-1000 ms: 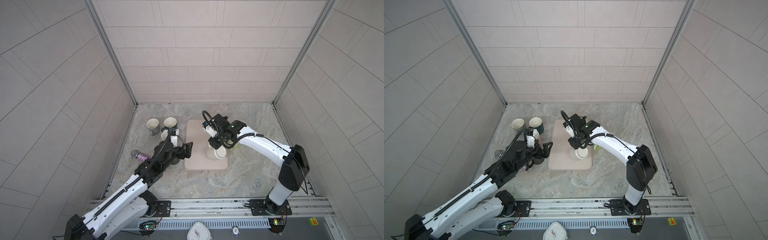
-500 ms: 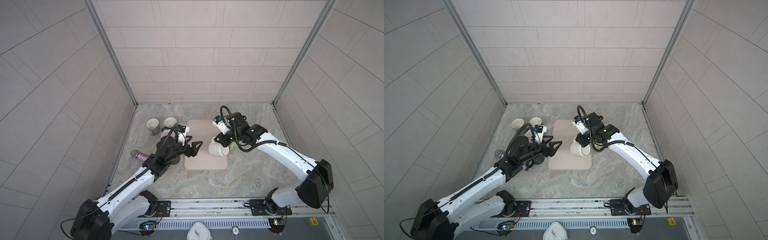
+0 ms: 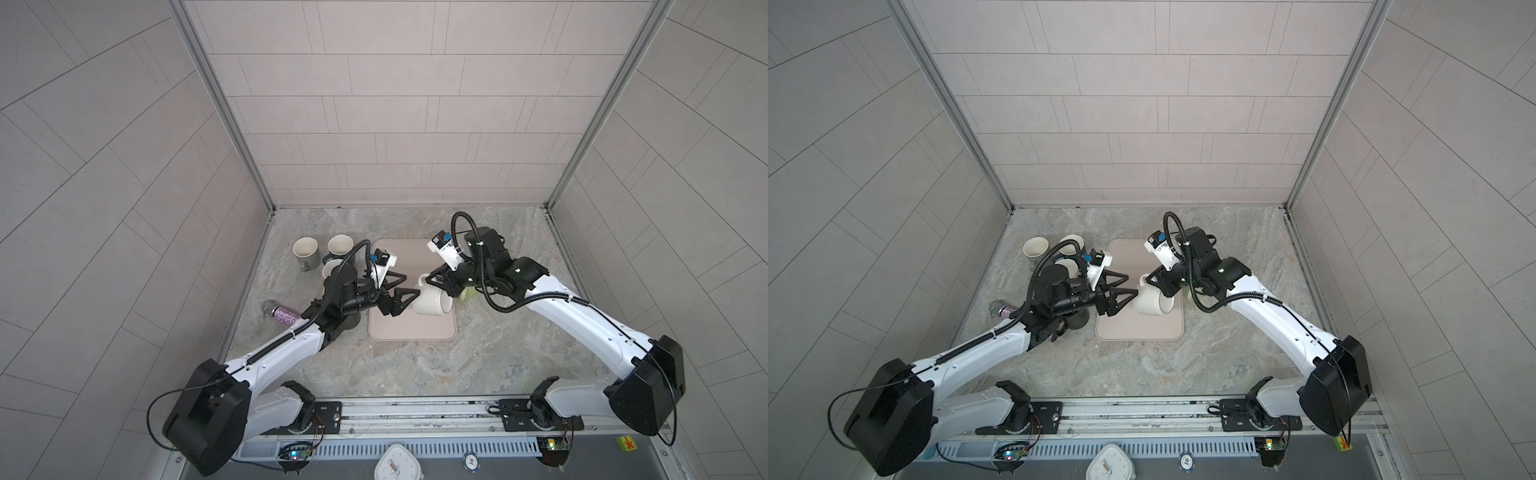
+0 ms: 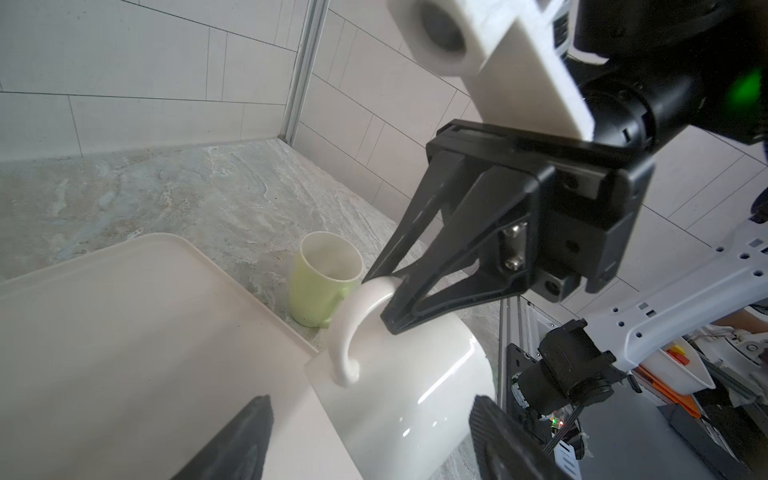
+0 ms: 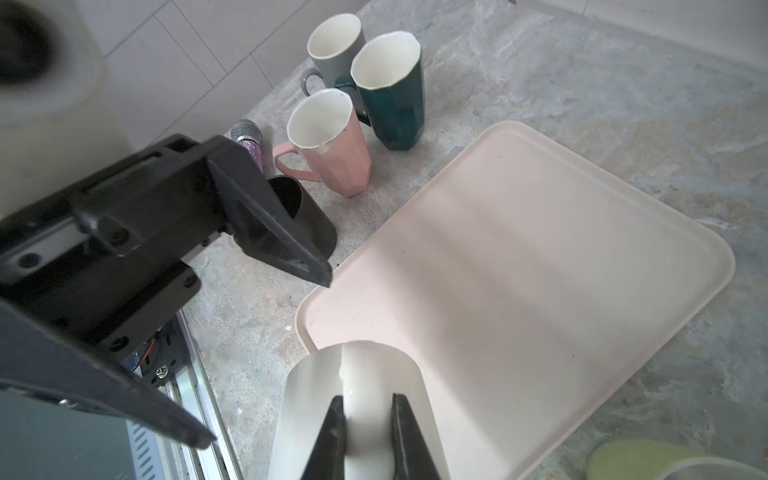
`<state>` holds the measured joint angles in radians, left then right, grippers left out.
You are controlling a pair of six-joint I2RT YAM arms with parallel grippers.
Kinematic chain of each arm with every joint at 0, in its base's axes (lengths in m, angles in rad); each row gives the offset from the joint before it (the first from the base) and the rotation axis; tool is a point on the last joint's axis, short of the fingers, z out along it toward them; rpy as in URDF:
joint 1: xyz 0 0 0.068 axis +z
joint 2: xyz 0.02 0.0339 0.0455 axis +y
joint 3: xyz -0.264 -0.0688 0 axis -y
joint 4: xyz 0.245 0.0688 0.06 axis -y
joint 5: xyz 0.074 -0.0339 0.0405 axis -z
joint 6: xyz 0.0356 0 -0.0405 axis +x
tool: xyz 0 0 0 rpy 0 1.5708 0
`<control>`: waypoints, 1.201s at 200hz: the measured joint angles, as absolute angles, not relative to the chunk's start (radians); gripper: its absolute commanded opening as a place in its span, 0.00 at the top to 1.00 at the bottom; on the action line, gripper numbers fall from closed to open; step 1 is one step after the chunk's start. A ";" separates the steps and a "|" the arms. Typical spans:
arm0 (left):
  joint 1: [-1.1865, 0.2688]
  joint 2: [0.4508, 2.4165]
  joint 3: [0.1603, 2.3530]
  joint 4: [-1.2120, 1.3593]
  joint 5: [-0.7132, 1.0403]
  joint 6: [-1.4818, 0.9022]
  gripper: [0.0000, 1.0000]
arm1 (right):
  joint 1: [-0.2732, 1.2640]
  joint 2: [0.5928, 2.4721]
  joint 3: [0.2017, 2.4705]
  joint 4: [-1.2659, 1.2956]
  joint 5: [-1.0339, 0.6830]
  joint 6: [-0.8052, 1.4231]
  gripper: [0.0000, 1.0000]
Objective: Turn the mug right side up
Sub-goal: 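Lift the white mug with the right gripper while the left gripper reaches toward it, then close the left gripper on the white mug's handle, holding it with both grippers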
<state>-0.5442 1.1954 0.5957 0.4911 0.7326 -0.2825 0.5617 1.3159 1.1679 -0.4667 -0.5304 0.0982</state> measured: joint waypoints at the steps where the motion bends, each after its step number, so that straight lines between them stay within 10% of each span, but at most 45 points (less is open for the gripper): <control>1: -0.544 1.198 0.598 0.492 0.736 -0.280 0.25 | 0.562 1.315 1.168 -0.466 -0.532 0.098 1.00; 240: -0.540 1.366 0.670 0.643 0.902 -0.307 0.66 | 0.556 1.249 1.093 -0.359 -0.629 0.099 1.00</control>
